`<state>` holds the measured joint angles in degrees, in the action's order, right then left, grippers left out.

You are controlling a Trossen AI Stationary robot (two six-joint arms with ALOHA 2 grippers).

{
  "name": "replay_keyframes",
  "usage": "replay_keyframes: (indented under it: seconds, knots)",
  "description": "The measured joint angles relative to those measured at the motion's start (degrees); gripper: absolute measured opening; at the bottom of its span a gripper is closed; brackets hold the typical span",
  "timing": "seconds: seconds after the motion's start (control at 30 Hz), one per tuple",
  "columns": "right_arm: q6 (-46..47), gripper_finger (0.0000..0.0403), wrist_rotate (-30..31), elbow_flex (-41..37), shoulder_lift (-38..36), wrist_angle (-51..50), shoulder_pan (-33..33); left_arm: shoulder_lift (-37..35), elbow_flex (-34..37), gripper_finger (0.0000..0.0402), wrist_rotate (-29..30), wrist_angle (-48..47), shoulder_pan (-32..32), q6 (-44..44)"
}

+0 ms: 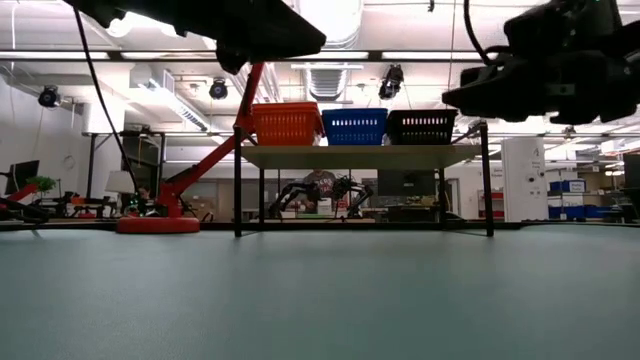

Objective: Stack baskets on shelf by color
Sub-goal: Stack the blue bin on the other blue bins on the shelf

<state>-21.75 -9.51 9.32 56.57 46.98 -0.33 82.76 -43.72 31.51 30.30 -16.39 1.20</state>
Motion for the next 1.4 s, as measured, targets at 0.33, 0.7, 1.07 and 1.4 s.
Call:
replay_keyframes:
  seconds: [0.33,0.7,1.07,1.4]
  knots:
    - [1.69,0.0009,-0.05,-3.39,-7.15,-0.10,-0.47,-0.08,-7.16,0.0076,0.09,-19.50,3.09,4.56]
    - [1.91,0.0009,0.47,-3.41,-7.78,-1.79,-0.47,2.72,-14.60,0.0005,2.26,-42.43,10.79,1.56]
    - [2.39,0.0009,0.51,-3.39,-7.67,-5.17,-0.47,2.86,-20.23,0.0001,-2.53,-49.76,11.17,9.41]
    - [2.13,0.0009,0.56,-3.39,-7.71,-5.15,-0.47,6.70,-34.79,0.0000,-15.88,-85.14,-1.49,43.11]
